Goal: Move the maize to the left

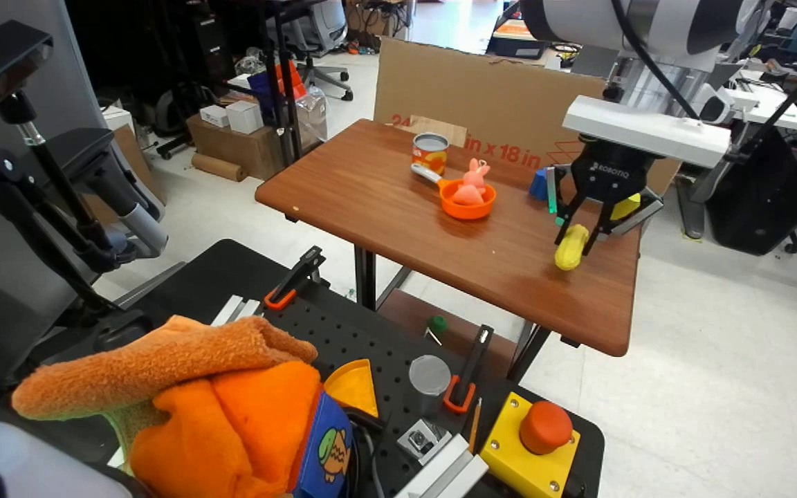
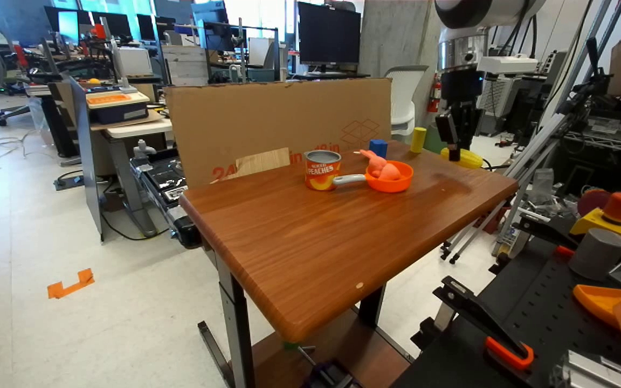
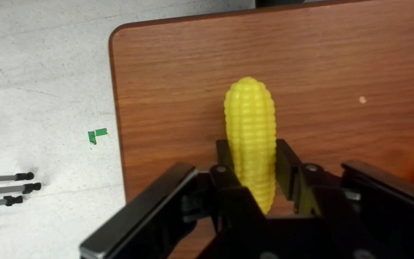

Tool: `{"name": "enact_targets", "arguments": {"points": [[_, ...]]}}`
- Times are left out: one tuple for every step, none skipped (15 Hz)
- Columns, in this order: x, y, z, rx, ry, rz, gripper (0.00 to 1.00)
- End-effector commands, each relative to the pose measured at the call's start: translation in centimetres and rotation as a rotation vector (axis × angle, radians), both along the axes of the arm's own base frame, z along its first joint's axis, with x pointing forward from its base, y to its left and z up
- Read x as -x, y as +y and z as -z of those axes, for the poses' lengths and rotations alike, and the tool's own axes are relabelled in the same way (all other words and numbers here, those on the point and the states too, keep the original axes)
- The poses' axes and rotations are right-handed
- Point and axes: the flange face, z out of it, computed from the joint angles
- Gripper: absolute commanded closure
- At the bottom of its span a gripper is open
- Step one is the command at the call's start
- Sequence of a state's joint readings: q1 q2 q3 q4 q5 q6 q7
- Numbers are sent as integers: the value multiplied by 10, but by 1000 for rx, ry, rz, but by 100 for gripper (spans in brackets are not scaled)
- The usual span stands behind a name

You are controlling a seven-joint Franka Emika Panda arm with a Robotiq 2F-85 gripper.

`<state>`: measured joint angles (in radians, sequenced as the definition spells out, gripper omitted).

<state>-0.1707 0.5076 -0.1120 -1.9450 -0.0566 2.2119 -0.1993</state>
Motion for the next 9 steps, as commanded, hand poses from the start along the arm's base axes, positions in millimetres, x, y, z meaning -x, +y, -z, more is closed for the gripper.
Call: {"name": "enact_targets", "arguments": {"points": [[31,57,-12,-6,-52,-117,92],[38,77,-10,-9,-55,-145,92],[43,94,-8,-12,-55,-166,92],[47,113,-4,-17,-55,-185,92],[51,130,0,-21,-50,-197,92],[55,150,6,-18,-49,-212,92],[58,166,10,-18,-48,-223,92],[62,185,18,-14,-45,-237,92],[65,199,23,-13,-43,-248,92]]}}
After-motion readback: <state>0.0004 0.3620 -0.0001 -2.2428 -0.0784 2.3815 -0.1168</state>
